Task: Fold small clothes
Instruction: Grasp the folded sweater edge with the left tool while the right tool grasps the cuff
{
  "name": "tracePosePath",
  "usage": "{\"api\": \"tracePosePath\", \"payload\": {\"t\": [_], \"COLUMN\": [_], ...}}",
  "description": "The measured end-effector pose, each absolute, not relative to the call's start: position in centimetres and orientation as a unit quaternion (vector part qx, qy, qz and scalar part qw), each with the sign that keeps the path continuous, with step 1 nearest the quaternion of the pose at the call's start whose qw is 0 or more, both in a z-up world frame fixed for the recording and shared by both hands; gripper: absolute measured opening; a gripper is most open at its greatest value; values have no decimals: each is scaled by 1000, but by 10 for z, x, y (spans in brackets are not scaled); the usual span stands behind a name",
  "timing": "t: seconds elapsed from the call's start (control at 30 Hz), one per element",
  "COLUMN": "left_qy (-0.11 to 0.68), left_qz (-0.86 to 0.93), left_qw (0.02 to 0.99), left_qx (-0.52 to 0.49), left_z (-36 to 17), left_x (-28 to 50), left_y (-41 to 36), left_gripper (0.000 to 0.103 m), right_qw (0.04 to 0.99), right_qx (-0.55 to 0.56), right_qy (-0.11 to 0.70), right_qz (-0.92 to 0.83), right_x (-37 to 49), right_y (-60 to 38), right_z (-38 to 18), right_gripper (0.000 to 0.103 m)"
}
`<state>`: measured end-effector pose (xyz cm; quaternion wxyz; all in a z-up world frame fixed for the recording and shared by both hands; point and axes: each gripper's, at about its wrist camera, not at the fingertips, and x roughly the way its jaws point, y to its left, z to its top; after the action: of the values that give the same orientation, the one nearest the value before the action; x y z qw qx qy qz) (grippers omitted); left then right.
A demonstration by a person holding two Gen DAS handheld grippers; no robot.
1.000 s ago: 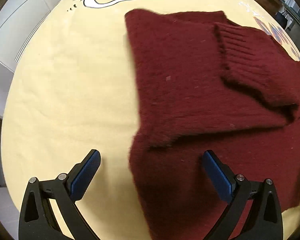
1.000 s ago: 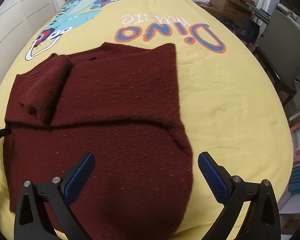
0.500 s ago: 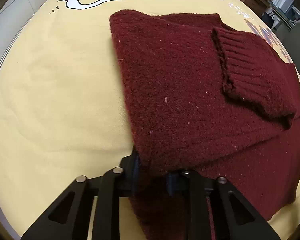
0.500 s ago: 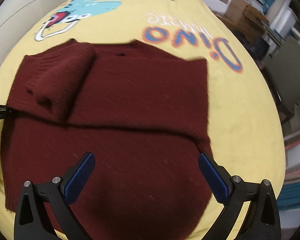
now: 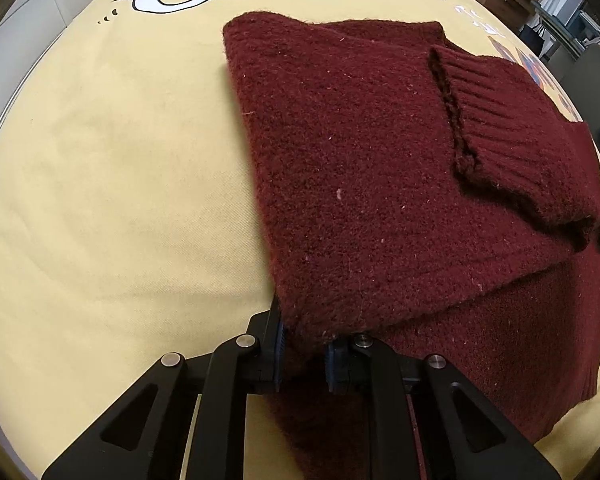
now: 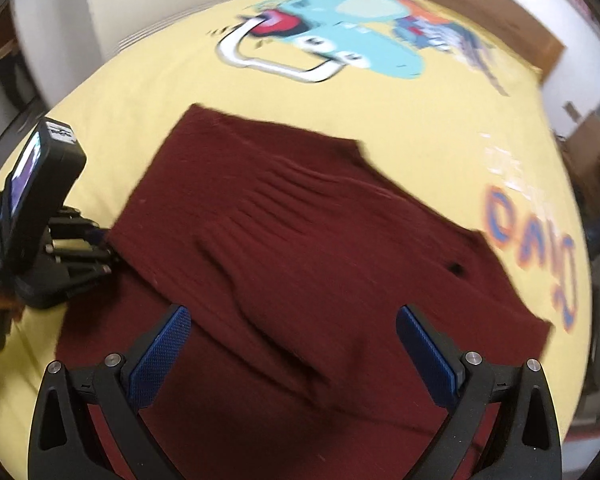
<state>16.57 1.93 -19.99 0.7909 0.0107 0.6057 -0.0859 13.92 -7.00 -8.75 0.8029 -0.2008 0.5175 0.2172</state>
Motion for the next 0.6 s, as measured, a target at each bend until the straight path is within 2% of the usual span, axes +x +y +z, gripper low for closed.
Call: {"api": "tracePosePath", "payload": {"t": [0.1, 0.23, 0.3, 0.37, 0.43, 0.47, 0.6], "left_qy": [610, 613, 612, 612, 613, 614, 612], "left_qz": [-88, -89, -88, -87, -86, -85, -78], "left_qw": [787, 785, 786, 786, 786, 785, 787], "left_qx": [4, 0, -1, -1, -2, -2, 4], "left_z": [-201, -201, -201, -201, -200, -200, -201], "left_x": [170, 172, 172, 173, 173, 174, 178], "left_y": [19, 29, 27, 26, 24, 23, 12], "left_gripper": [13, 13, 14, 14, 14, 14, 14], "right_qw": [788, 765, 758, 761, 768, 771, 791], "right_qx": [-223, -243, -240, -231, -220, -205, -128], "right_qy": [529, 548, 562, 566, 566, 567, 566], "right_qz": [223, 235, 229, 218, 204, 203, 194], "right_x": [152, 159, 163, 166, 170, 171, 179], "right_y": [-50, -36, -35, -39, -47, -54, -99], "right_z": [-107, -133, -145, -151, -148, -144, -120], "right_gripper": [100, 82, 78, 60, 23, 17, 17]}}
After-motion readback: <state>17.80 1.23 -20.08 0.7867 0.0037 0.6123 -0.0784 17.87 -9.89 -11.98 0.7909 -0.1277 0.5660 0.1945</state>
